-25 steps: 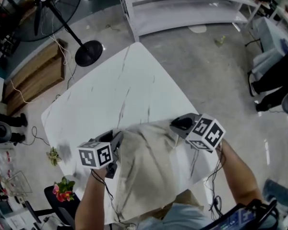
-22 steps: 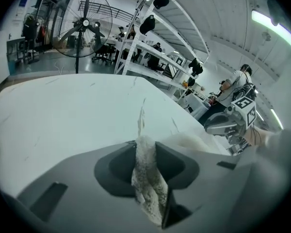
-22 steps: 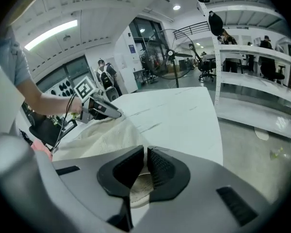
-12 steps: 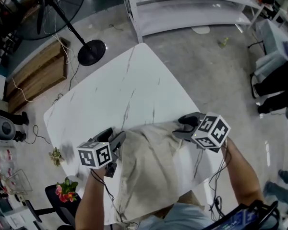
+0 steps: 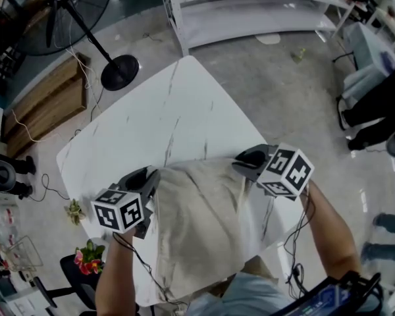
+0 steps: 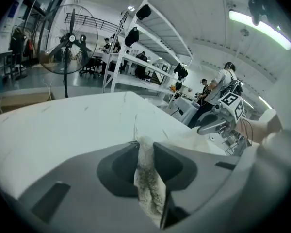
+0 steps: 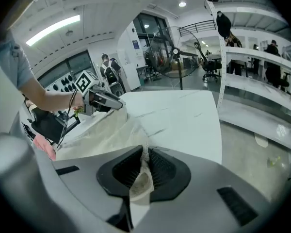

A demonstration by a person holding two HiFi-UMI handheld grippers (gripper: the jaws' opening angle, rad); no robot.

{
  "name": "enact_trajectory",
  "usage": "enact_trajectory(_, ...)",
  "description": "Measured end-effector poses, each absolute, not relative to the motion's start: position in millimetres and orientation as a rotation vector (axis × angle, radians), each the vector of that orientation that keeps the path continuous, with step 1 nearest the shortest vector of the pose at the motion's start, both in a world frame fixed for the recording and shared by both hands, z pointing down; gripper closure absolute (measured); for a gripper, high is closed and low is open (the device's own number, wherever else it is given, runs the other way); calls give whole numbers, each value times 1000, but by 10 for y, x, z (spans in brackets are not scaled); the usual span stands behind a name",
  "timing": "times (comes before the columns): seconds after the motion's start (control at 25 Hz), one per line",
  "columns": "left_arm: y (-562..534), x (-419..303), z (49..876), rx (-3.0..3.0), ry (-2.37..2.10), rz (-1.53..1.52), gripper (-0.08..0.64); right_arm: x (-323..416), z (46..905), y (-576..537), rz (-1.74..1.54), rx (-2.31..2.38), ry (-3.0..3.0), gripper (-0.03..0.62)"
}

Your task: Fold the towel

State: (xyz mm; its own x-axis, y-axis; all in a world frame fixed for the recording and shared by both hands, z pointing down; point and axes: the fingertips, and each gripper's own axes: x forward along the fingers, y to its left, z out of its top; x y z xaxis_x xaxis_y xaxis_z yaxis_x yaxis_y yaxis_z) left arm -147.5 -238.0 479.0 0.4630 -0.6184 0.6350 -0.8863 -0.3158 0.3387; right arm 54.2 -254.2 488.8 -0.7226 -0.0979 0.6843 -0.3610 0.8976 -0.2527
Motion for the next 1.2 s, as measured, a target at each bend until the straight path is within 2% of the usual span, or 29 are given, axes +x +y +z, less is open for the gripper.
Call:
enact_trajectory(0.28,-2013,-1428,4010,2273,-1243,420,477,351,4142,-2165,253,370,-2506,545)
enact_trajectory(0.48,-1271,-1345,3695,2401,-1213,429,474,256,3872,-1438,-23,354,-2545,543)
enact_trajectory(0.64,-490,-1315,3946,2393,-1193,539,471,265,4083,-669,-192,305,-2530,537)
enact_trajectory(0.84,332,-1317,4641,2292,-1135,662,459,316,4827,168,-271,205,-2416,529)
enact_trajectory(1.04,687,-1332,4991,2218,-1086,717,403,342,5240,436,-222,230,-2396,515)
enact_trajectory(1.2,690,-1336,4850,2245,-1065,679,356,324,5026,438,-140,212,-2461,438)
